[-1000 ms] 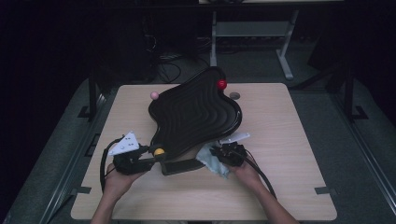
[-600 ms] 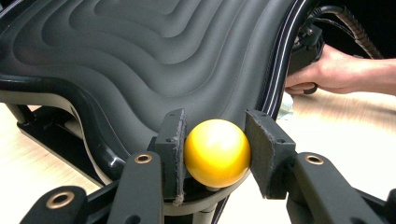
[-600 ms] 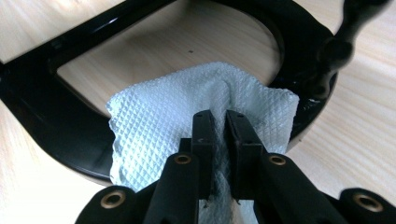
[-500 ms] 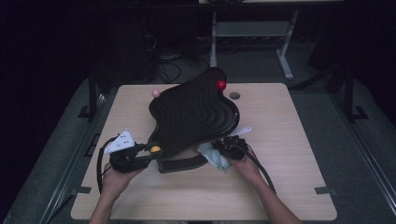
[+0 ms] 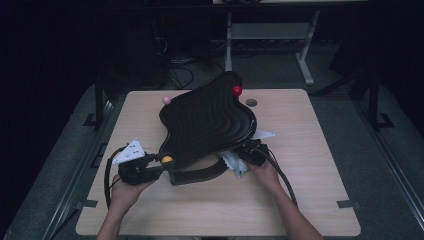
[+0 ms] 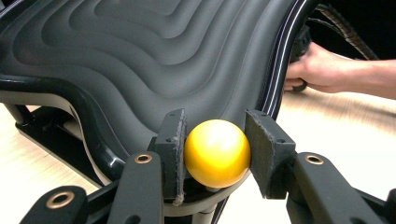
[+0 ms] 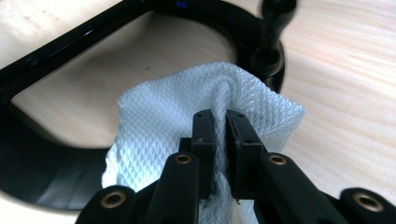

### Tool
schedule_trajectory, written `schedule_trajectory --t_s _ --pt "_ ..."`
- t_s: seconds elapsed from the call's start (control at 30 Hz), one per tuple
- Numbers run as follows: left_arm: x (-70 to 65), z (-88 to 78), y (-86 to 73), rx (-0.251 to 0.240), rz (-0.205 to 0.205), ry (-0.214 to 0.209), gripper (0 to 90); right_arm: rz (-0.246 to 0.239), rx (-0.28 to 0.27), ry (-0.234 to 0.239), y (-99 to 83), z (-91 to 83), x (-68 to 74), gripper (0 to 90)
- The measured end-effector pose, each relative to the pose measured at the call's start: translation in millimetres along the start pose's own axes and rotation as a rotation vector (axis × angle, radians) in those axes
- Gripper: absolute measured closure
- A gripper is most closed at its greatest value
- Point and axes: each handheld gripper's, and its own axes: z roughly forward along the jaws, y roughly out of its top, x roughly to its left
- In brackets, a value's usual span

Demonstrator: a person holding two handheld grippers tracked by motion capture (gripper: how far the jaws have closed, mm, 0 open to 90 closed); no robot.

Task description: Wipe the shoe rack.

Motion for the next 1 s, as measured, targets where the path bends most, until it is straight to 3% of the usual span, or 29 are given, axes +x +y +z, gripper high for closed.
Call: schedule_trajectory --t_s 0.07,0.1,0.13,0.3,0.37,0.43,0.47,0.53,0.73,0.8,0.87,0.93,1.0 --pt "0.2 0.1 -0.2 -0.002 -0.001 0.000 59.9 -0.008 0.005 0.017 -1.5 -2.2 3.8 82.2" --pt "0.5 0.2 -0.6 -0.004 -0.001 -0.002 59.9 -0.044 0.006 0.056 -4.8 -4.6 12.4 82.2" --pt "0.4 0.2 -0.6 -0.005 -0.001 -0.001 59.8 -0.072 0.011 0.046 -4.5 -4.6 15.3 82.2" --pt "-1.7 2.8 0.7 -0.002 0.002 0.004 59.8 -0.035 -0.003 0.013 1.9 2.9 1.7 82.2" --pt "-1.8 2.8 0.5 -0.005 -0.001 0.005 59.8 -0.012 0.000 0.012 -0.3 0.6 4.0 82.2" --pt "-1.6 3.0 0.0 -0.009 -0.007 0.003 59.8 -0.011 0.005 0.053 -3.6 -3.1 9.2 82.3" --pt "-1.6 3.0 0.0 -0.009 -0.005 0.003 59.9 -0.035 0.001 0.070 -7.8 -5.1 16.0 82.3" --pt "-1.7 3.0 -0.1 -0.010 -0.005 0.004 59.9 -0.068 0.006 0.064 -8.2 -5.0 20.2 82.2" --pt "-4.4 6.7 1.6 -0.009 -0.002 0.010 59.8 -0.028 -0.013 0.045 -6.6 -1.4 12.4 82.2" --pt "-4.3 6.8 1.1 -0.013 -0.006 0.010 59.8 -0.060 0.033 0.095 -10.5 -3.9 26.2 82.2" --pt "-4.1 7.2 1.2 -0.015 -0.009 0.010 59.9 -0.130 0.035 0.071 -11.7 -5.2 33.9 82.0" --pt "-4.4 8.0 1.0 -0.018 -0.012 0.010 59.8 -0.117 0.042 0.073 -10.4 -4.7 31.4 82.0" --pt "-6.7 11.0 1.6 -0.023 -0.013 0.014 59.8 -0.049 0.015 0.049 -8.0 -5.4 17.0 82.1"
